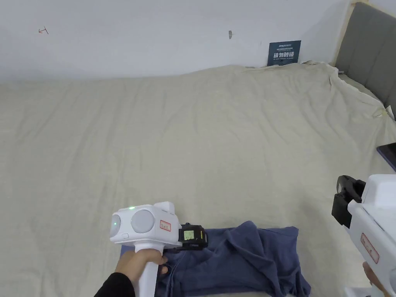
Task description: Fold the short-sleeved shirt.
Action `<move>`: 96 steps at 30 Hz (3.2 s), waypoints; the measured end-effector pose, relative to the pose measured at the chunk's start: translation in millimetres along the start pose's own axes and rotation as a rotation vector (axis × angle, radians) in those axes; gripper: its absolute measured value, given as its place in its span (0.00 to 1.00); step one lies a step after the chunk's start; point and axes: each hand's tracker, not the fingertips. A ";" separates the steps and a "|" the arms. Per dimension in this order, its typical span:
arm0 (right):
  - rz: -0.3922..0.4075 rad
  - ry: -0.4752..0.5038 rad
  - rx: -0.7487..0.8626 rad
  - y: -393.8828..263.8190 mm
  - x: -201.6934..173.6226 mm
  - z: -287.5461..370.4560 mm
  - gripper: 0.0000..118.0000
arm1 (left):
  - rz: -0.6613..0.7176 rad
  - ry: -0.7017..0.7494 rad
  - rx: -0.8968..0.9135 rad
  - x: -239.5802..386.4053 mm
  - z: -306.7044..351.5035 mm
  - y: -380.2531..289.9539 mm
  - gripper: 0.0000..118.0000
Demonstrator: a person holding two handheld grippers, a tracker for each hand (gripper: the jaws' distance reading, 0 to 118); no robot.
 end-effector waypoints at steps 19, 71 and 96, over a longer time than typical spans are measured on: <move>0.005 0.031 0.035 13.2 -10.5 -2.5 0.00 | -0.064 0.264 0.441 -71.3 89.8 -30.8 0.14; -0.016 -0.026 -0.002 5.0 8.0 10.1 0.00 | -0.288 0.002 0.249 8.6 0.7 -89.0 0.00; 0.005 0.010 -0.015 9.4 -16.0 -7.2 0.00 | 0.132 -0.019 0.112 -178.8 59.2 -39.8 0.93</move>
